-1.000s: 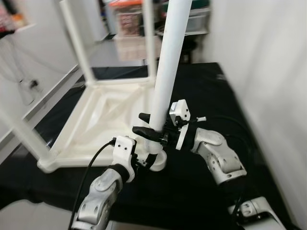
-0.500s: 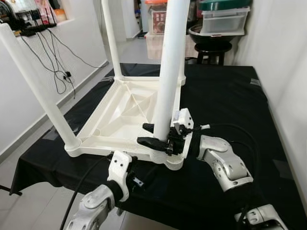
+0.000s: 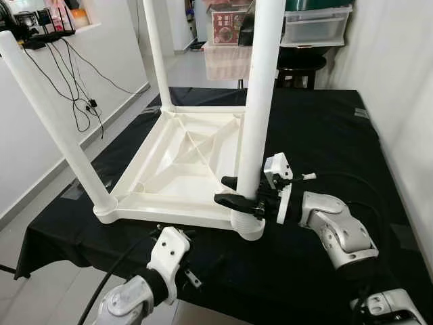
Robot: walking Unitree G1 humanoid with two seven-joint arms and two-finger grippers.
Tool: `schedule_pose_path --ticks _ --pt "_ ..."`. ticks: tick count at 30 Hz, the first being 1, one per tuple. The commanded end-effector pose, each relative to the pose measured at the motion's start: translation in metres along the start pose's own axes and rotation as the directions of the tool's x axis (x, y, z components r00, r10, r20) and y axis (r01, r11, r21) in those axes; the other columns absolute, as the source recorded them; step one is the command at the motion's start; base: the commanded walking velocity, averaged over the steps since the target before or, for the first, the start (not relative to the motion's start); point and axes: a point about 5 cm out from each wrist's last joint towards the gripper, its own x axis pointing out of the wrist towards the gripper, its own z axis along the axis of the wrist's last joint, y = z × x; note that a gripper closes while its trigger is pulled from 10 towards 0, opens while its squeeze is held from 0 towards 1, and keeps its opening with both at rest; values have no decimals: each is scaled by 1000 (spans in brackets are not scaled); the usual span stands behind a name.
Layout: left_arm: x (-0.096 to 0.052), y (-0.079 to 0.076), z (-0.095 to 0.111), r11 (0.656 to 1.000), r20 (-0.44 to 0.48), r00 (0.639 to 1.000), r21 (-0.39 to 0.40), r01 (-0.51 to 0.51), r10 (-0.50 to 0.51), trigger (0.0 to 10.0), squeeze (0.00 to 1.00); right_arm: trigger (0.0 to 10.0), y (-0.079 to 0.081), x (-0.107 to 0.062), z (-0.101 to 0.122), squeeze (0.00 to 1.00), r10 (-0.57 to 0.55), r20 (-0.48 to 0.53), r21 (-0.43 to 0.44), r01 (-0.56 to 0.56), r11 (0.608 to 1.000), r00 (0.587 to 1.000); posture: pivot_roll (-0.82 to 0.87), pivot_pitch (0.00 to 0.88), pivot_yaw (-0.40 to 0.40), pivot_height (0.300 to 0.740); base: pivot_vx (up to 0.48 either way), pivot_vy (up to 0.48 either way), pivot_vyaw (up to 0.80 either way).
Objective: Building children table
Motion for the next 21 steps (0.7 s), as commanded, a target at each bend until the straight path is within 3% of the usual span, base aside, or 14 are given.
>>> schedule_pose_path --ticks 1,4,14,20,21 --pt "-5 1 -1 999 -30 1000 34 -3 4 10000 0 10000 -2 0 0 0 17 0 -11 -17 1000 1000 -35 27 54 740 0 0 0" --pt "-9 -1 3 999 -24 1000 51 -5 7 10000 0 10000 -12 1 5 0 -7 6 -16 7 1000 1000 -25 55 57 740 0 0 0" --pt "-13 -5 6 999 -12 1000 48 -22 23 10000 0 10000 -15 4 7 0 -27 -7 -30 27 999 1000 -20 77 60 740 0 0 0" --pt "-16 -8 8 998 -11 999 48 -29 30 10000 0 10000 -12 6 1 0 -7 -15 -8 7 1000 1000 -6 97 62 740 0 0 0" --pt "-18 -8 10 998 -9 999 50 -42 42 10000 0 10000 -14 8 -9 0 -25 -67 -21 24 999 997 -4 107 60 740 0 0 0"
